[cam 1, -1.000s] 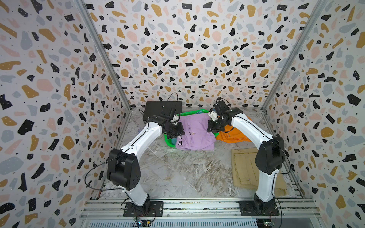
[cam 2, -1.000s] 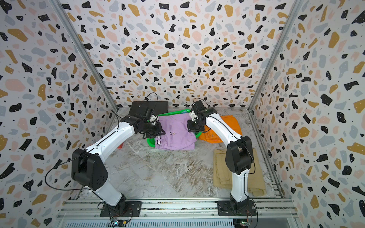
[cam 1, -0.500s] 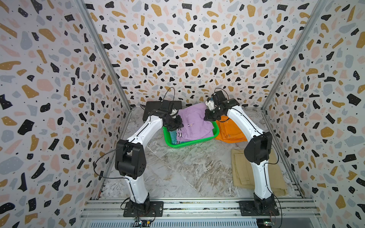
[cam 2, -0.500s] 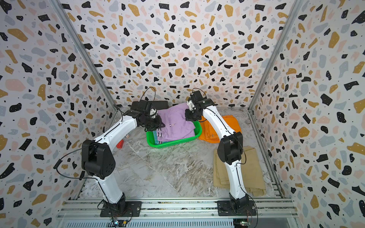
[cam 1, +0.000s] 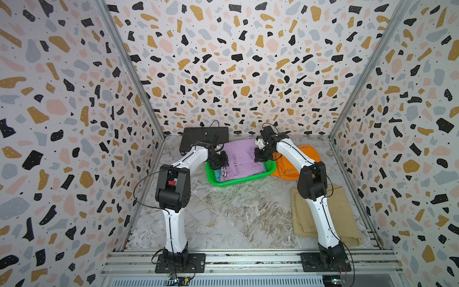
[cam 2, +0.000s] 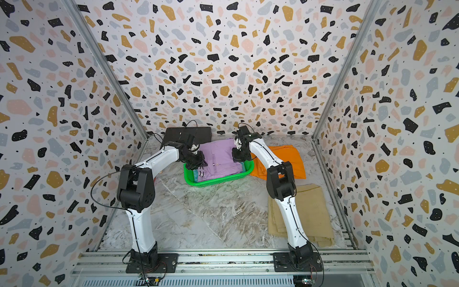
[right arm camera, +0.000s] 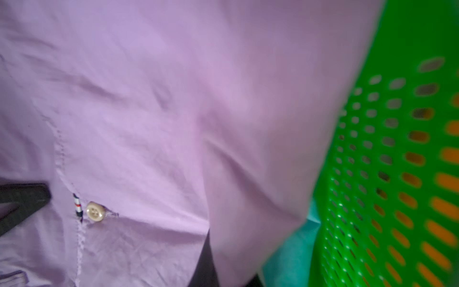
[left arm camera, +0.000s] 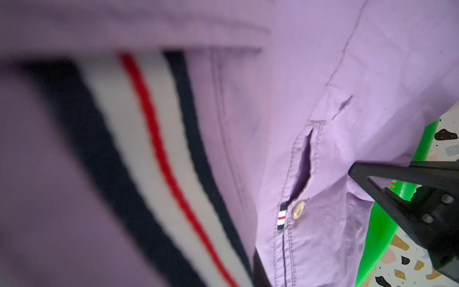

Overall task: Put the folded long pants in the basket
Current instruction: Place the long pant in the basket.

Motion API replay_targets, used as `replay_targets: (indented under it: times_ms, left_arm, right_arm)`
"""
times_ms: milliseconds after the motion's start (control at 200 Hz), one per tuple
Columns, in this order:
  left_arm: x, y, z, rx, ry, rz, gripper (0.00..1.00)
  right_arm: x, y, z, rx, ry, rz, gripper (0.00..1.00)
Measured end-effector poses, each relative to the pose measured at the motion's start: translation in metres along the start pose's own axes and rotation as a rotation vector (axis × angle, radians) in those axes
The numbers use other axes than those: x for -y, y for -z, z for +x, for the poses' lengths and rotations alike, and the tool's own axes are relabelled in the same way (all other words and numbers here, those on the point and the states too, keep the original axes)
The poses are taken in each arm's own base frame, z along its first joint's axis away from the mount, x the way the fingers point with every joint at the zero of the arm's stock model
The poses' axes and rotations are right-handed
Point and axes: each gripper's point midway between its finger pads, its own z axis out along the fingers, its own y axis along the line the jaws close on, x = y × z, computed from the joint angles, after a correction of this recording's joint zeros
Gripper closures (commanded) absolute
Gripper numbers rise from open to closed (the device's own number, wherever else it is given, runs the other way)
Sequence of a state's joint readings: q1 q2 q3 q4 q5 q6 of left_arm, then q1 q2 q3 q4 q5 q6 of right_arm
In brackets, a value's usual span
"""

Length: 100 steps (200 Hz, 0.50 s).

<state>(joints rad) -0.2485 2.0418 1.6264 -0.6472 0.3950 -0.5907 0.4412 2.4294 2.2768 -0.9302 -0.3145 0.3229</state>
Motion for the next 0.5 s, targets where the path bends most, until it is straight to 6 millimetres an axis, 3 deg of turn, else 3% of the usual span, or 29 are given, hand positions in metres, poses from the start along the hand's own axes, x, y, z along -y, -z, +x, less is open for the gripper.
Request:
replay_targets:
  times_ms: [265, 501]
  left_arm:
    - [-0.008, -0.01, 0.001, -0.016, 0.019, 0.002, 1.0]
    - [-0.02, -0.039, -0.002, -0.122, 0.066, 0.027, 1.0]
  right_arm:
    - [0.01, -0.016, 0.015, -0.022, -0.033, 0.027, 1.0]
    - [0.013, -0.007, 0.04, 0.018, -0.176, 0.037, 1.0]
